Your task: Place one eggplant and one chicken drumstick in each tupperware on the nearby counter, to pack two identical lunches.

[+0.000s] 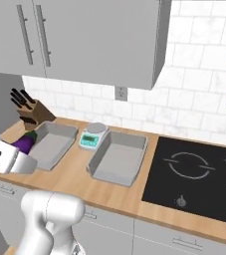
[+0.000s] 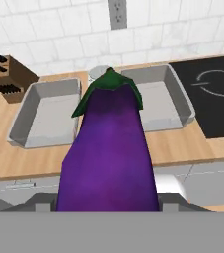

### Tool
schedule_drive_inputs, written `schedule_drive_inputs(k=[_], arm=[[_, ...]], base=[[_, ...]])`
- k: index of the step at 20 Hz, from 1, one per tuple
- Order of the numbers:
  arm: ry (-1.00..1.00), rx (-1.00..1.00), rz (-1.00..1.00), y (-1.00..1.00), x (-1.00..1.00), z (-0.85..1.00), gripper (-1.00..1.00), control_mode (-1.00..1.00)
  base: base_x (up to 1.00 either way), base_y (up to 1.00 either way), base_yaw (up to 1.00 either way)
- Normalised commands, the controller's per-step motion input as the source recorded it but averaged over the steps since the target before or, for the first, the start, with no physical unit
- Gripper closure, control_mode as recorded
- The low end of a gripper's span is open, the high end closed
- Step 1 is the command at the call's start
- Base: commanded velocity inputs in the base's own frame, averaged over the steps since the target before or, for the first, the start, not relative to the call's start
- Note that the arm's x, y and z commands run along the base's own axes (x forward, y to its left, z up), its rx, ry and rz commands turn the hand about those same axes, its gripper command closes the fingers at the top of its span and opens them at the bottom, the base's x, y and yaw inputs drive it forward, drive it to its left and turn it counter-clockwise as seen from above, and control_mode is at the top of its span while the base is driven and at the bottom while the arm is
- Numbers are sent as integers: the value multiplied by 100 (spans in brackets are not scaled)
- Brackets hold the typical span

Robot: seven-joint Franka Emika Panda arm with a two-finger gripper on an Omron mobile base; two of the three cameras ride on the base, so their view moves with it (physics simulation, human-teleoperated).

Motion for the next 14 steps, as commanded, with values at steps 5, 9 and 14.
schedule_drive_inputs(k=[5, 9, 14], arm=[[5, 0, 8, -54, 54, -24, 100, -100], [10, 0, 8, -54, 84, -50, 100, -100], [9, -1, 1, -16, 85, -74, 100, -100]], base=[[10, -12, 2], [0, 0, 0], [0, 0, 0]])
